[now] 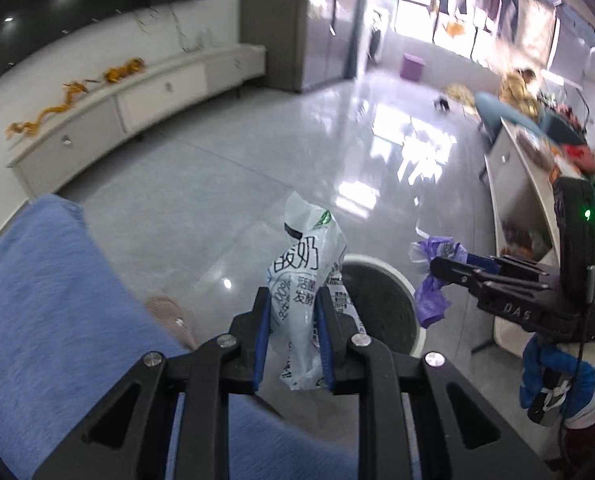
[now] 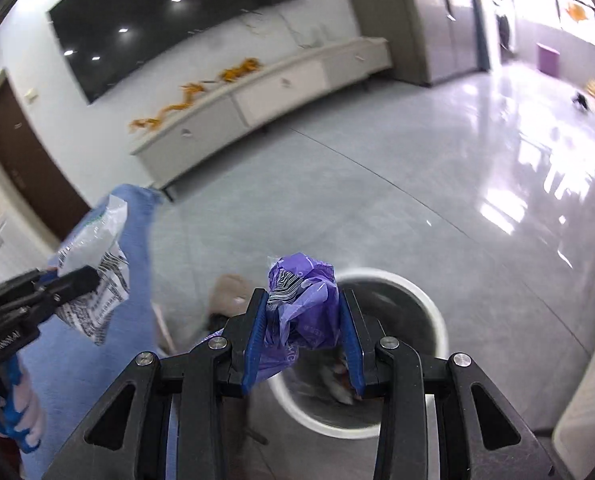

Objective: Collect trash
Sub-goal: 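Carry both bags over the bin and open both tools to drop them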

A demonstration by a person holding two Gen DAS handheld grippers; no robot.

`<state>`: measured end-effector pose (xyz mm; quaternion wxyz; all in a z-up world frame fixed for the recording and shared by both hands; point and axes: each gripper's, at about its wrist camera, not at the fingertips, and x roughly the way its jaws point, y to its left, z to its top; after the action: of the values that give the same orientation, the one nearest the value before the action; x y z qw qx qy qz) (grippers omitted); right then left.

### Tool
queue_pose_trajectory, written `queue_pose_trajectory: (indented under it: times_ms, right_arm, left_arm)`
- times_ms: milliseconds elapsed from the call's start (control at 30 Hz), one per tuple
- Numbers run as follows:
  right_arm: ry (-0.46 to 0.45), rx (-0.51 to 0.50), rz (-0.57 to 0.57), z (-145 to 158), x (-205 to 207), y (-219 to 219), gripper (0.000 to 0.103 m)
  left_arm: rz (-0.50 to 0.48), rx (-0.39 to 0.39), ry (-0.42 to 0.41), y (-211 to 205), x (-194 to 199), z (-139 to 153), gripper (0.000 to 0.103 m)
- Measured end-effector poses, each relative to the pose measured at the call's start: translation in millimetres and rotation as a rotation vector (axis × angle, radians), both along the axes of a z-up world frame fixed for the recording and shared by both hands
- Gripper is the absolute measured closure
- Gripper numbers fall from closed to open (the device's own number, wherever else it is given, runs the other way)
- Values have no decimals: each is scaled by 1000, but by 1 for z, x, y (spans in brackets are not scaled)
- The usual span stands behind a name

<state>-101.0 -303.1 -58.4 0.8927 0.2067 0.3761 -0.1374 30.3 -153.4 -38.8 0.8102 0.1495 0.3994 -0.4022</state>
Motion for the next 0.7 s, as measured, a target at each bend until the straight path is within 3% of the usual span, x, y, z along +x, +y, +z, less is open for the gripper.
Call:
queue_pose_trajectory:
  times_ms: [333,400,467,533,700]
  right_arm:
    - [98,115,-65,-69,-7,-50,64]
    - [114,128,-67,-79,-4,-59,63]
    - [126,139,-68,-88,-6,-62,62]
    - [135,143,-68,-92,-3,-60,55]
    - [142,155,-82,-103,-3,-67,54]
  left_arm:
    - [-62,98,137,-79,11,-48,78]
    - [-64,102,164,-91,13,-54,71]
    - [-65,102,181,-93,14,-57,53]
    - [-75,100,187,-98,15,-60,51]
    - [-68,96,181,-102,16,-60,51]
